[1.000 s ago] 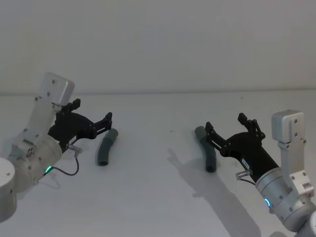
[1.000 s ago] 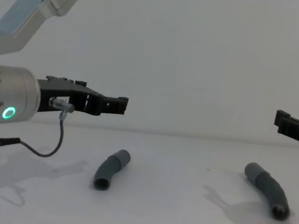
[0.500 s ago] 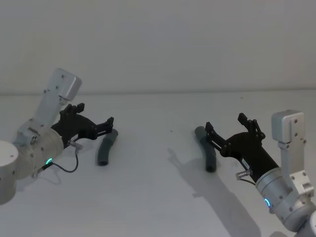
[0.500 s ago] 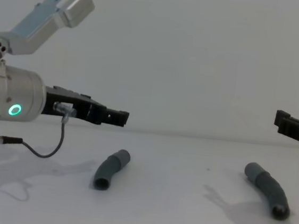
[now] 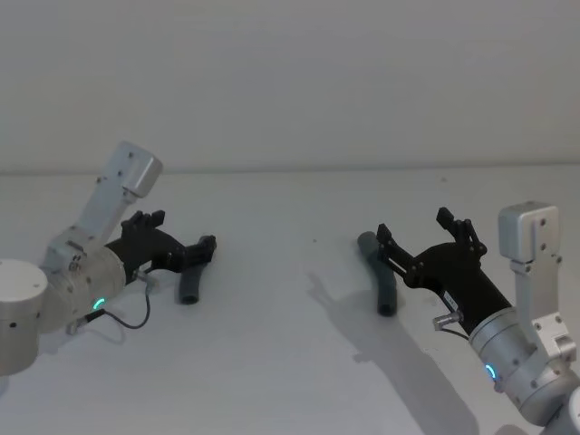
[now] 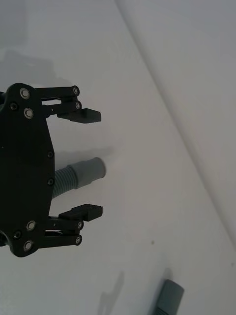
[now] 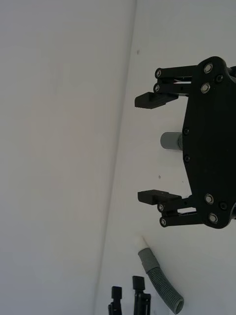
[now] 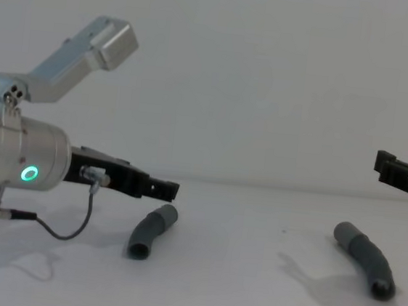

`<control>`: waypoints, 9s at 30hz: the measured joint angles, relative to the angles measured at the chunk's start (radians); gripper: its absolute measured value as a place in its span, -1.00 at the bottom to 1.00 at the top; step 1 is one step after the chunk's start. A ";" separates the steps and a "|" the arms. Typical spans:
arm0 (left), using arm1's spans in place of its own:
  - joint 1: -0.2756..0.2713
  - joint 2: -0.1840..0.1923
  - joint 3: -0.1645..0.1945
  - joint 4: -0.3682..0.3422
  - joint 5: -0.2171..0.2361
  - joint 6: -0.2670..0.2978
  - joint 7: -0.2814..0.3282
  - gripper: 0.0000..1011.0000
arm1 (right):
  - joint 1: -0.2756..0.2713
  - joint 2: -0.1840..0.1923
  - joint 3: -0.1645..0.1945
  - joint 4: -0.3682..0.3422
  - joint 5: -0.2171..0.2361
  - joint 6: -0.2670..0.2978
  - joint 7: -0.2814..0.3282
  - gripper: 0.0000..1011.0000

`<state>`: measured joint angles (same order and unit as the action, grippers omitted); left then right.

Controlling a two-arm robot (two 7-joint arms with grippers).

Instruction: Use both hands to pick up one end of the pipe from the table, align the ends, and insert them.

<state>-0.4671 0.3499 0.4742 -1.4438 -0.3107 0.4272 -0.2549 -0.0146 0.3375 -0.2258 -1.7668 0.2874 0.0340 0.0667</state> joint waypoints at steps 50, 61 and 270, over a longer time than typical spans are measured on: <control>-0.008 -0.067 -0.020 0.086 0.018 0.115 -0.004 0.98 | 0.000 0.000 0.000 0.000 0.000 0.000 0.000 0.99; -0.021 -0.088 -0.022 0.125 0.019 0.125 -0.008 0.98 | 0.000 0.000 0.000 0.000 0.000 0.000 0.000 0.99; -0.549 0.137 0.398 0.308 0.353 -0.582 -0.791 -0.34 | 0.166 0.007 -0.028 0.148 0.044 0.248 0.099 0.99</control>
<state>-1.0162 0.4870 0.8724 -1.1357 0.0418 -0.1549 -1.0462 0.1510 0.3447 -0.2536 -1.6188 0.3310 0.2819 0.1658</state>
